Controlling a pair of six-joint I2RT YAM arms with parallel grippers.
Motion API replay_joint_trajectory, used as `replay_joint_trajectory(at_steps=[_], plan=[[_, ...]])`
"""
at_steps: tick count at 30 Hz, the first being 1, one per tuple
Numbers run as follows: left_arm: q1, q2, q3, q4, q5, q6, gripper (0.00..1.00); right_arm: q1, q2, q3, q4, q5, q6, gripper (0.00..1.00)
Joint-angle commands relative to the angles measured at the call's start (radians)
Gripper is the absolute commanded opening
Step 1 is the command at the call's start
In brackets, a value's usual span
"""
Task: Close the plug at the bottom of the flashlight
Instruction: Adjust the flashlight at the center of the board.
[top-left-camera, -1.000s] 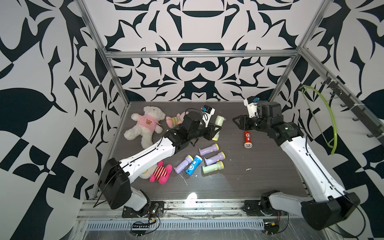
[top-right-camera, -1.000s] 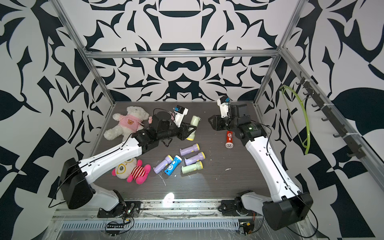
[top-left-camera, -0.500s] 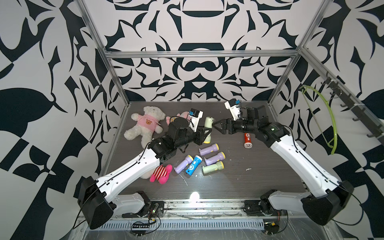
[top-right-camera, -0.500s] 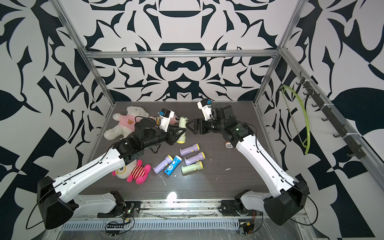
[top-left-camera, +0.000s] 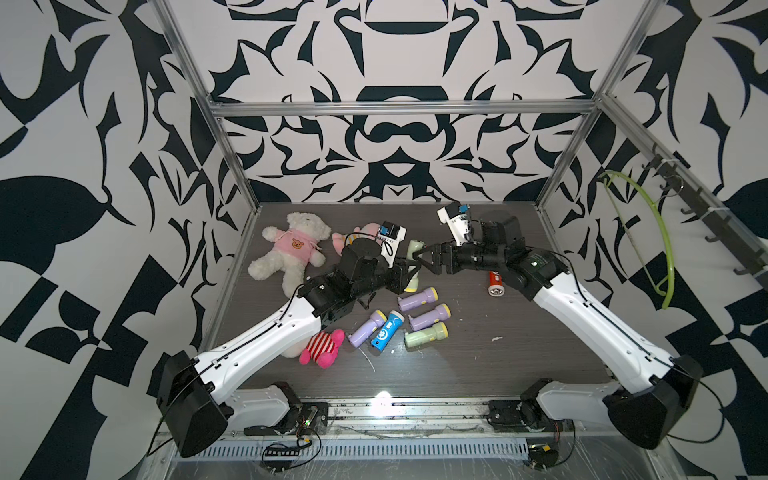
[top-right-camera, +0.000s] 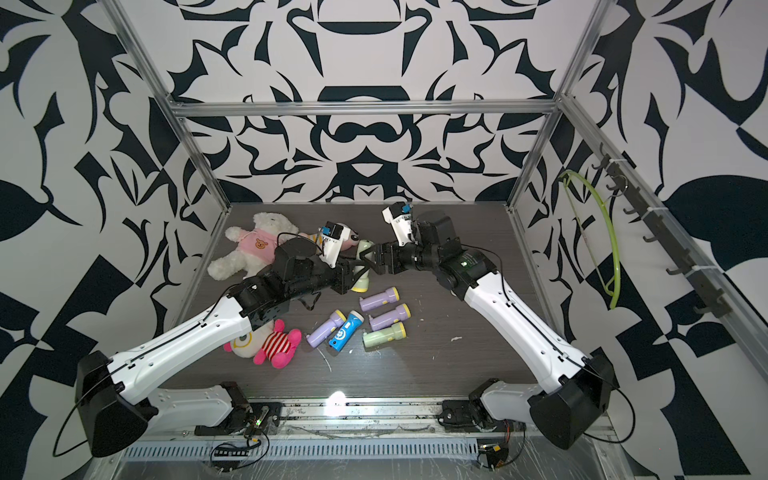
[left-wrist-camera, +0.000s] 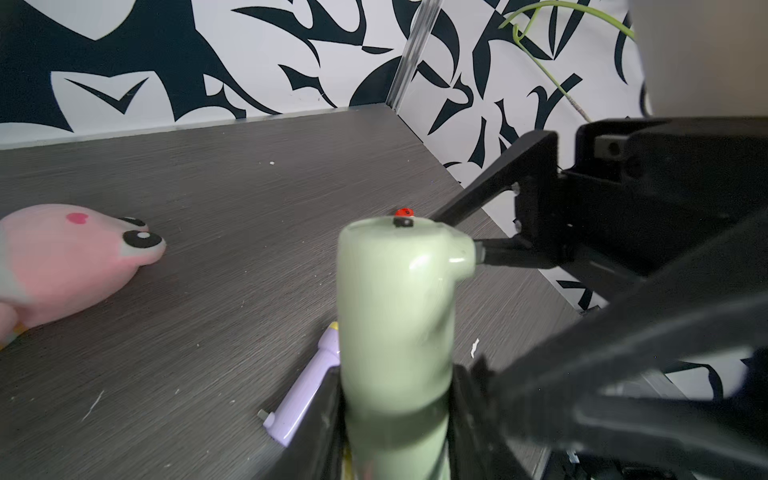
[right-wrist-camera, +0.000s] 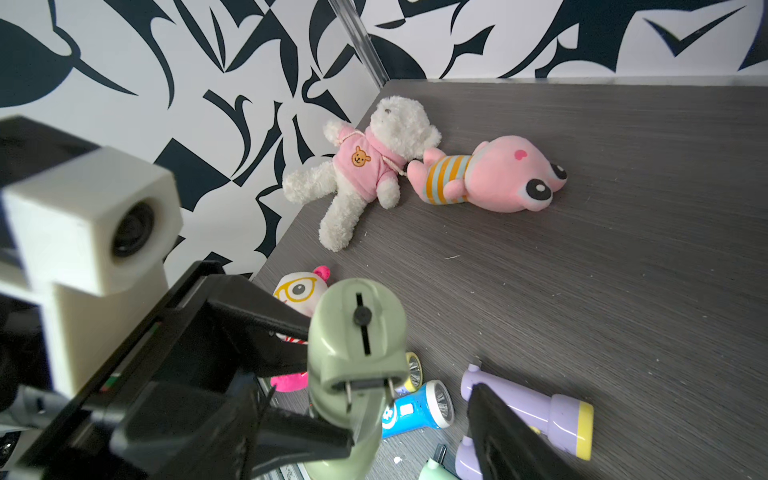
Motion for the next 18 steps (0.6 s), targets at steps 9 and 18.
replay_joint_trajectory(at_steps=[9,18], plan=[[-0.001,-0.038,0.007,0.009,0.007,-0.01,0.0,0.033,0.087,0.05,0.145,-0.017,0.099,0.52],[-0.001,-0.028,0.032,0.012,0.024,-0.01,0.06,0.038,0.137,0.064,0.163,-0.061,0.091,0.0]])
